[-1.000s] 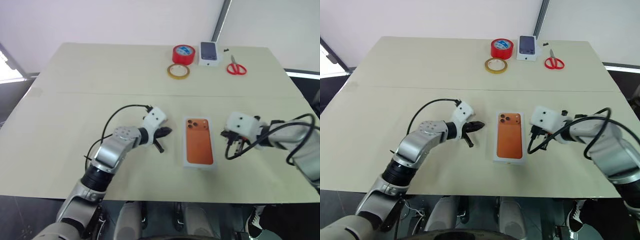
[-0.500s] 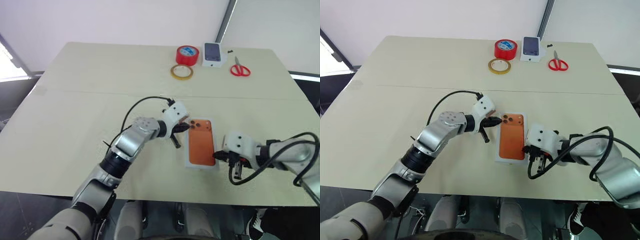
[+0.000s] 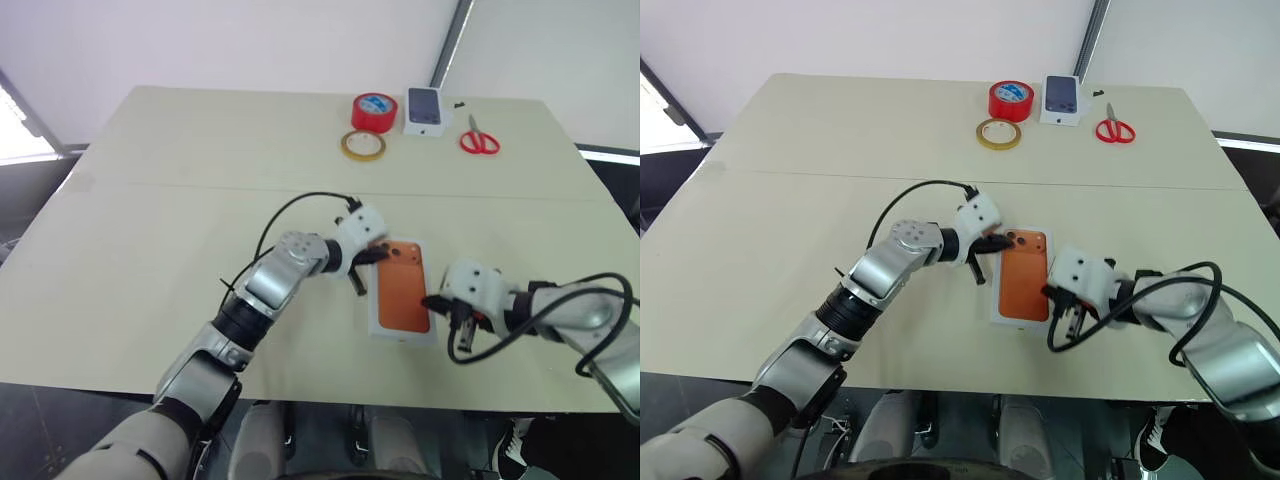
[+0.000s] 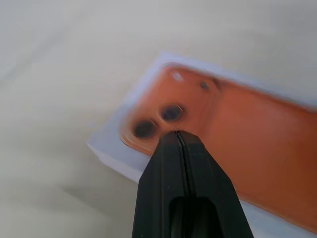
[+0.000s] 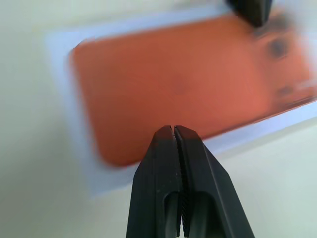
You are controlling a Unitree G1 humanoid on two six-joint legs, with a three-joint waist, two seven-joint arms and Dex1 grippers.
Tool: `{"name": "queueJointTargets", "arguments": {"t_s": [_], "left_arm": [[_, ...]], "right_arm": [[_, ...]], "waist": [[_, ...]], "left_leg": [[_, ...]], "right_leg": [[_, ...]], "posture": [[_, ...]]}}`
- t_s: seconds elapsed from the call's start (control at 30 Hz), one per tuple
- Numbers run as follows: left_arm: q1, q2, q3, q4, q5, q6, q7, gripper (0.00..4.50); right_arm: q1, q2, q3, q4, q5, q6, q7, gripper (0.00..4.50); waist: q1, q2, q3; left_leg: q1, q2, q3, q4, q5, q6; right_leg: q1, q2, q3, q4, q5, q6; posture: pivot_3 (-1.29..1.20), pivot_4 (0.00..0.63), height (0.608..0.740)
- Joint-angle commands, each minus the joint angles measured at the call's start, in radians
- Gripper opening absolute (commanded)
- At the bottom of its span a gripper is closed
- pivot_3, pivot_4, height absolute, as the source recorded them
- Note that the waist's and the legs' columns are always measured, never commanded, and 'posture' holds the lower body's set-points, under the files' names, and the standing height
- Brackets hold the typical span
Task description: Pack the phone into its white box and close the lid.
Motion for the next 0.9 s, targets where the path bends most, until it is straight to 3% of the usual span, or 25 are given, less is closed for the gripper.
{"name": "queueJointTargets", "arguments": {"t_s": [0.03, 0.3, 0.6, 0.8, 0.9], "left_arm": [[-0.089, 0.018, 0.189, -0.009, -0.066, -0.070, 0.066, 0.00], [-0.098, 0.250, 0.383, -0.042, -0.128, -0.039, 0.031, 0.00], [0.347, 0.548, 0.515, -0.440, -0.305, 0.189, -0.136, 0.00], [0.610, 0.570, 0.642, -0.600, -0.371, 0.226, -0.091, 0.00], [0.660, 0.560, 0.675, -0.638, -0.394, 0.231, -0.060, 0.00]], "right_arm": [[-0.077, 0.024, -0.072, 0.085, 0.001, -0.063, -0.017, 0.08], [-0.172, 0.043, -0.049, 0.272, 0.007, -0.145, 0.047, 0.08], [-0.180, 0.057, -0.061, 0.379, 0.032, -0.190, 0.116, 0.08], [-0.222, 0.084, -0.047, 0.468, 0.032, -0.220, 0.144, 0.08], [-0.231, 0.085, -0.040, 0.495, 0.025, -0.238, 0.161, 0.08]], "waist": [[0.000, 0.000, 0.000], [-0.005, 0.000, 0.000], [-0.025, 0.001, 0.000], [-0.024, 0.001, 0.000], [-0.022, 0.001, 0.000]], "left_leg": [[0.000, 0.000, 0.000, 0.000, 0.000, 0.000], [0.001, 0.000, 0.001, -0.001, 0.000, 0.000], [0.001, 0.001, 0.002, -0.002, 0.000, -0.001], [0.001, 0.001, 0.002, -0.002, -0.001, -0.002], [0.001, 0.001, 0.002, -0.002, -0.002, -0.004]], "right_leg": [[0.000, 0.000, 0.000, 0.000, 0.000, 0.000], [0.000, 0.002, 0.000, 0.001, 0.001, 0.003], [0.000, 0.000, 0.000, 0.001, 0.000, 0.001], [0.000, -0.002, 0.000, 0.000, 0.000, 0.000], [-0.001, -0.002, 0.000, 0.000, 0.000, 0.000]], "posture": [[0.00, 0.150, 0.740], [0.00, 0.150, 0.740], [0.00, 0.150, 0.740], [0.00, 0.150, 0.740], [0.00, 0.150, 0.740]]}}
